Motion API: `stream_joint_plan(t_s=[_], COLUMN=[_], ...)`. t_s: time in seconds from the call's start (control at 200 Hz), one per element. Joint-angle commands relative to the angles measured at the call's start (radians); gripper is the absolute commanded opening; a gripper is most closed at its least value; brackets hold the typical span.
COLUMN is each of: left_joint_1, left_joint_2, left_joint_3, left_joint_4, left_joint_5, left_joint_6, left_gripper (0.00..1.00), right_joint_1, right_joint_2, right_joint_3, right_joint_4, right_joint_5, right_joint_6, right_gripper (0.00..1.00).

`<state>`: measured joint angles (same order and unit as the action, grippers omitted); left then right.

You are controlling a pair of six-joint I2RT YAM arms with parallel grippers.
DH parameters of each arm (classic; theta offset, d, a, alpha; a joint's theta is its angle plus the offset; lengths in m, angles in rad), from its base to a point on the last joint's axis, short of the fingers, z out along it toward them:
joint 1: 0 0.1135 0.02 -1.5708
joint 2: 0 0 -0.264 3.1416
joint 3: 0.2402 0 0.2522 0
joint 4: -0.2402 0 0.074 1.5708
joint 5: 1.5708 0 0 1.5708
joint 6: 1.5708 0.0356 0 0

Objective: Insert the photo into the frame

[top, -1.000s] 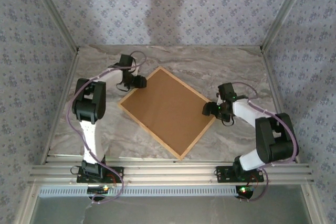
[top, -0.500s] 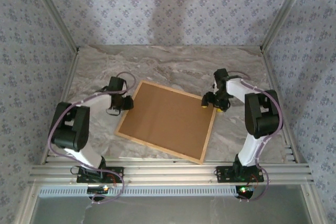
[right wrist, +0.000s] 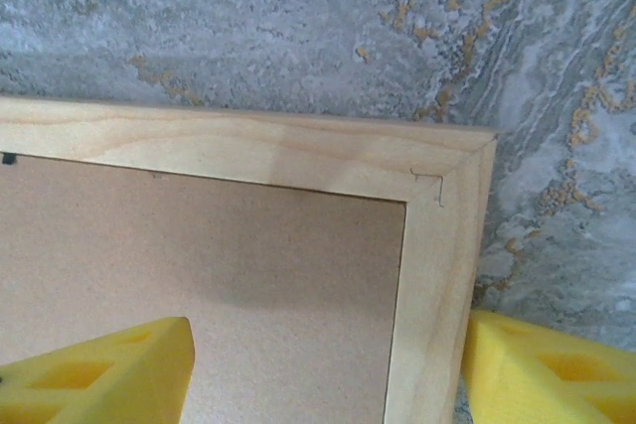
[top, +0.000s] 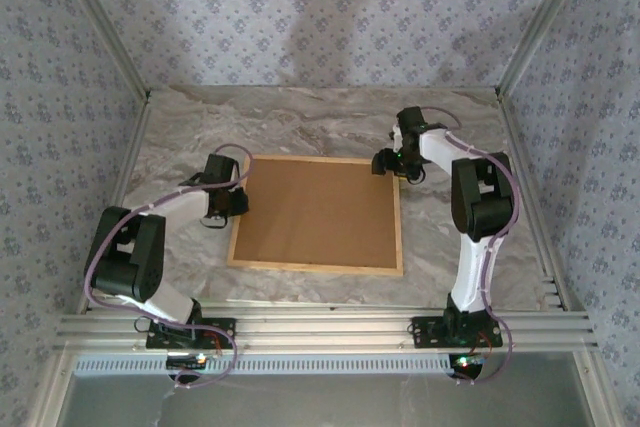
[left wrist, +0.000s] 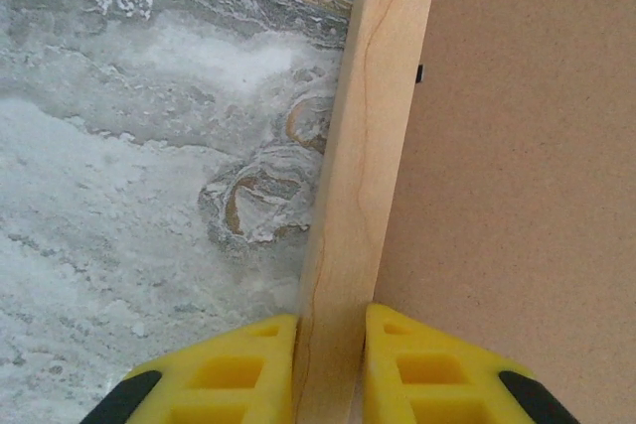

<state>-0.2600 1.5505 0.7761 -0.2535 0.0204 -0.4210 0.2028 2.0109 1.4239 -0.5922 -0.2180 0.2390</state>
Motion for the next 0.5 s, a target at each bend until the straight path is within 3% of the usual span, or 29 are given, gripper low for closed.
stream_joint_plan(t_s=[0.0, 0.165, 0.5], left_joint_1=[-0.006, 0.001, 0.004], left_joint_2=[0.006, -0.007, -0.013], left_joint_3=[-0.030, -0.041, -0.037], left_joint_4=[-0.075, -0.081, -0.081], left_joint_5=[0.009, 0.006, 0.015], left_joint_6=[0.003, 0.018, 0.020], left_gripper=[0.20, 0.20, 0.20], right_joint_1=[0.005, -0.015, 0.004], right_joint_2=[-0.068, -0.190, -0.164], right_joint_3=[-0.026, -0.103, -0.119], right_joint_4=[-0.096, -0.135, -0.119], right_joint_5=[0.057, 0.213, 0.266], right_joint_6=[-0.057, -0.087, -0.069], right_gripper=[0.73, 0.73, 0.60])
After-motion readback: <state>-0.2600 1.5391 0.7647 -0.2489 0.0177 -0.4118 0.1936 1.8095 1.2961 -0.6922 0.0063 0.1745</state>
